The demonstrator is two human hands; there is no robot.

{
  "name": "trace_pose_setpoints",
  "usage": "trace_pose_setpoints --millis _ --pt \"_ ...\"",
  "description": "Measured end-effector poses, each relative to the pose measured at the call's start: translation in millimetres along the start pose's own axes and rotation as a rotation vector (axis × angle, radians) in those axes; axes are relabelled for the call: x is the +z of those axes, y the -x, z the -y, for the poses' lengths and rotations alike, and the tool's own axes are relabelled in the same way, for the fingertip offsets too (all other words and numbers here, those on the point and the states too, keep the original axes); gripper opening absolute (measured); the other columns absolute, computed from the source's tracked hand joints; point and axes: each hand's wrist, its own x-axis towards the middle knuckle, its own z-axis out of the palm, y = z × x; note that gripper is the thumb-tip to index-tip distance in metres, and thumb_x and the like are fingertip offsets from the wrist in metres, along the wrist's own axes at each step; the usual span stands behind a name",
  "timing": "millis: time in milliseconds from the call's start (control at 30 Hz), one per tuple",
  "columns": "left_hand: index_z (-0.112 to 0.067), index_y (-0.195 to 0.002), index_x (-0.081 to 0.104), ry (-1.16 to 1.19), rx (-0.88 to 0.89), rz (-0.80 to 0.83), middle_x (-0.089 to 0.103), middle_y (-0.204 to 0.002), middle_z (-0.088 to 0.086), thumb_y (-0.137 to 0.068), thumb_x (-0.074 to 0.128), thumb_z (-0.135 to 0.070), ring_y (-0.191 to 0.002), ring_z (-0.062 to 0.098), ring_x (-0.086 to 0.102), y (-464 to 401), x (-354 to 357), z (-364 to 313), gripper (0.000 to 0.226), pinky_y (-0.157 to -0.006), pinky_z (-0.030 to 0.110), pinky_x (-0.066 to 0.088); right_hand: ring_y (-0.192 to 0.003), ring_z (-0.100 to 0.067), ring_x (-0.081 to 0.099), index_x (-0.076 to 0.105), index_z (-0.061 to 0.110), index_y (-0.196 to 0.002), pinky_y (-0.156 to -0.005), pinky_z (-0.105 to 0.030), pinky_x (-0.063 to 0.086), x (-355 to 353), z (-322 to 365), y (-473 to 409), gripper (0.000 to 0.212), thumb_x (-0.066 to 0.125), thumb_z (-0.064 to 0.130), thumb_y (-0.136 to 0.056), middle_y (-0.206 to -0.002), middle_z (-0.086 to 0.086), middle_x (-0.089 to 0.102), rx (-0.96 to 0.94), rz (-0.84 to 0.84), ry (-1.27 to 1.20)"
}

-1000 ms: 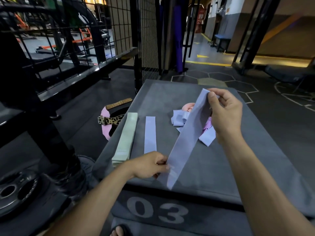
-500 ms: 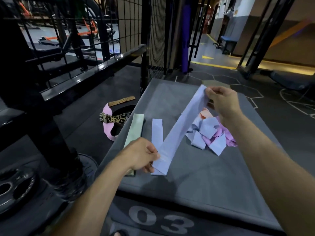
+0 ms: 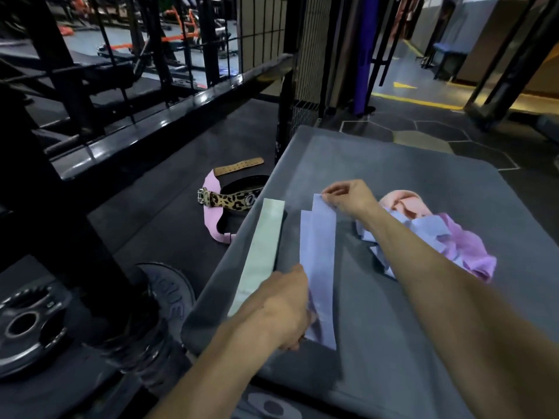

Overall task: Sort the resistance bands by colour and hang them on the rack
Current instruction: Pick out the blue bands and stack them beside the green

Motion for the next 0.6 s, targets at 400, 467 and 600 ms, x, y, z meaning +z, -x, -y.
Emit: trace_pose_setpoints --millis 400,467,600 --pt "-0.007 -0.118 0.054 -0.11 0.023 0.07 0.065 -0.114 0.015 -0.103 0.052 -0.015 -0.099 0.032 0.068 -14.1 -5.3 -2.1 0.017 -0.086 0.041 0.055 -0.081 -0.006 0.061 0.079 0.023 -0.094 -0.058 0.002 0.036 39.9 -33.6 -21.6 0.008 0.077 0.023 -0.087 -0.084 0.005 0.071 -0.034 0.048 0.183" --pt "-0.008 -0.117 0.055 -0.114 0.024 0.078 0.066 -0.111 0.013 -0.103 0.052 -0.017 -0.098 0.032 0.068 -15.0 -5.1 0.9 0.017 -0.089 0.044 0.057 -0.084 -0.005 0.063 0.08 0.027 -0.093 -0.064 0.0 0.038 40.8 -36.3 -22.4 0.007 0.078 0.027 -0.086 -0.085 0.008 0.072 -0.045 0.048 0.18" --pt "-0.009 -0.118 0.056 -0.119 0.027 0.11 0.067 -0.112 0.013 -0.103 0.051 -0.017 -0.088 0.029 0.065 -23.0 -1.5 3.6 0.017 -0.084 0.04 0.055 -0.097 -0.01 0.068 0.078 0.037 -0.083 -0.095 -0.033 0.052 47.1 -42.4 -27.3 0.004 0.08 0.034 -0.081 -0.087 0.015 0.075 -0.045 0.045 0.203"
